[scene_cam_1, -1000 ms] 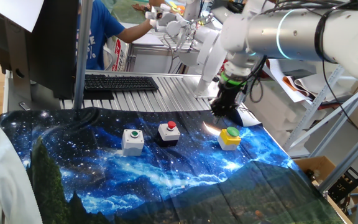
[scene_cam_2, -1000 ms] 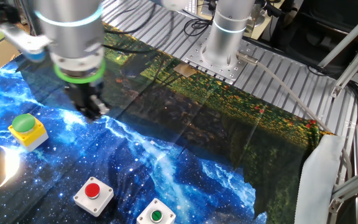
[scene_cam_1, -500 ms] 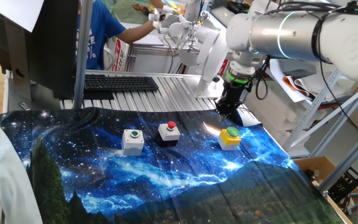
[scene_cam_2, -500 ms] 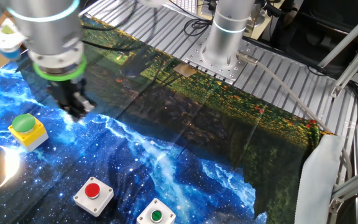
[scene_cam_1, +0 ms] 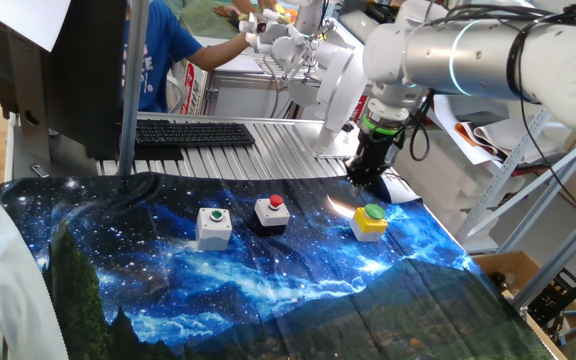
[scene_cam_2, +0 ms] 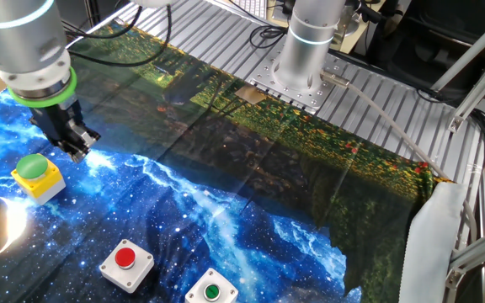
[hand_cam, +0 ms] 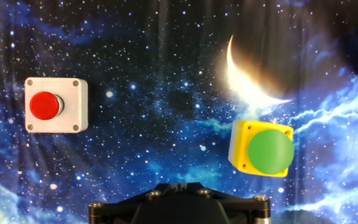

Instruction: Press three buttons from left to right in sequence

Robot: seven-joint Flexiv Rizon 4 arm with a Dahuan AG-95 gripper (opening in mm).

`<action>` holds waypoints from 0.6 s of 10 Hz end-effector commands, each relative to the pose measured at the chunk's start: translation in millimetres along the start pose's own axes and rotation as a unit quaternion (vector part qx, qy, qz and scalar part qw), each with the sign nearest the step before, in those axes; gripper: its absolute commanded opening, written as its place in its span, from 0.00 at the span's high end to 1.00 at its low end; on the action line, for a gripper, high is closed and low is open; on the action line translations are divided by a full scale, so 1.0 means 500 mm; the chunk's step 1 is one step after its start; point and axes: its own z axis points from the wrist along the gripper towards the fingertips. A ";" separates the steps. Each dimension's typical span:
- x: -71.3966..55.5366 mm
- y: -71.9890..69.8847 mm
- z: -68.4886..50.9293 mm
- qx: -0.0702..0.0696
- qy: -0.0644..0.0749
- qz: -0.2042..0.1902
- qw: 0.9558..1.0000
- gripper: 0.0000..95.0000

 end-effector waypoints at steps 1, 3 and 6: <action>-0.002 0.000 0.000 -0.009 0.004 0.003 1.000 1.00; -0.002 0.000 0.000 -0.012 0.002 0.016 1.000 1.00; -0.002 0.000 0.000 -0.023 -0.010 0.041 0.999 1.00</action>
